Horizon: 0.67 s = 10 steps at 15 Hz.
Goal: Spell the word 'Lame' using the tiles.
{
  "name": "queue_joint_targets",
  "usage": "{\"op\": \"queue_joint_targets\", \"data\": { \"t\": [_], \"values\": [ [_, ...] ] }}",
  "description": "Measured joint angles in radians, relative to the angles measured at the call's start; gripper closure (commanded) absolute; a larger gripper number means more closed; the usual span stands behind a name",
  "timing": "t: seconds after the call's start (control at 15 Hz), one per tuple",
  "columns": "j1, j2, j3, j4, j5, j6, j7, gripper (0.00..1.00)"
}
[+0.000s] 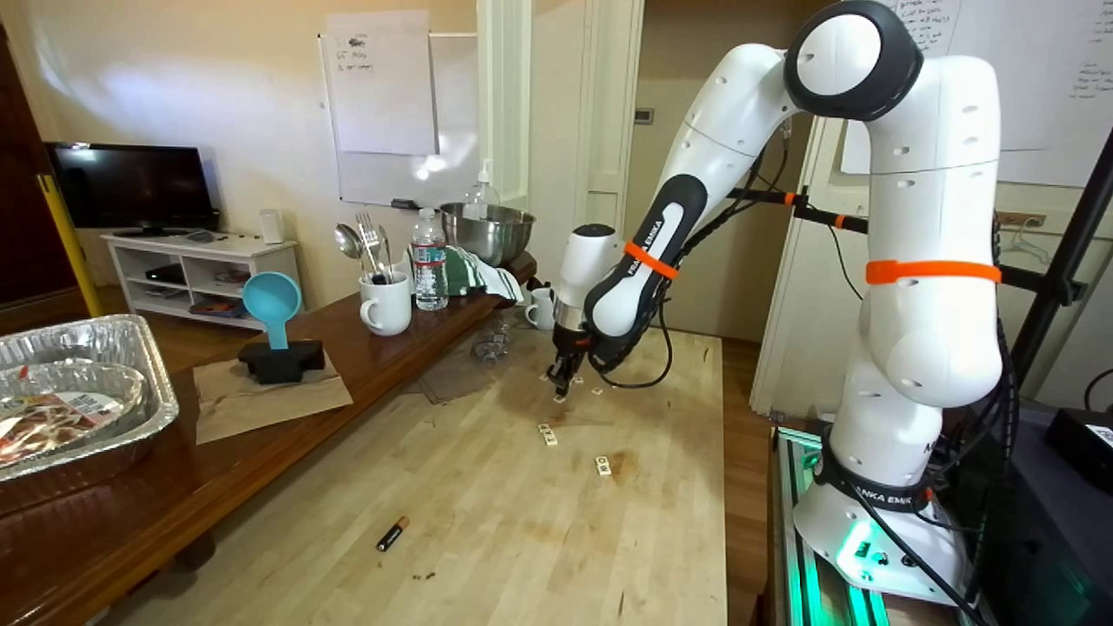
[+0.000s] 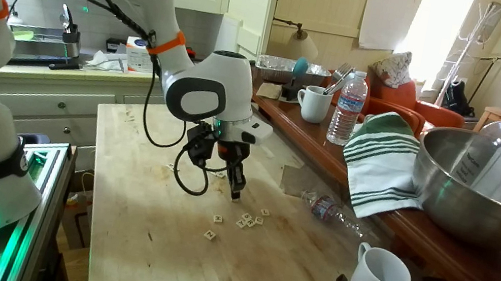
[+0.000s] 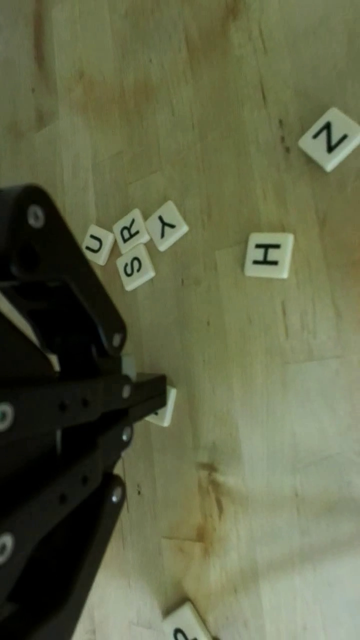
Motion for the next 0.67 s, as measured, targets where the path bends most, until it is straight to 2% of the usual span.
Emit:
{"op": "queue_joint_targets", "data": {
  "t": [0.67],
  "values": [
    [0.007,0.036,-0.006,0.037,0.019,0.0,0.022,1.0]
  ]
}}
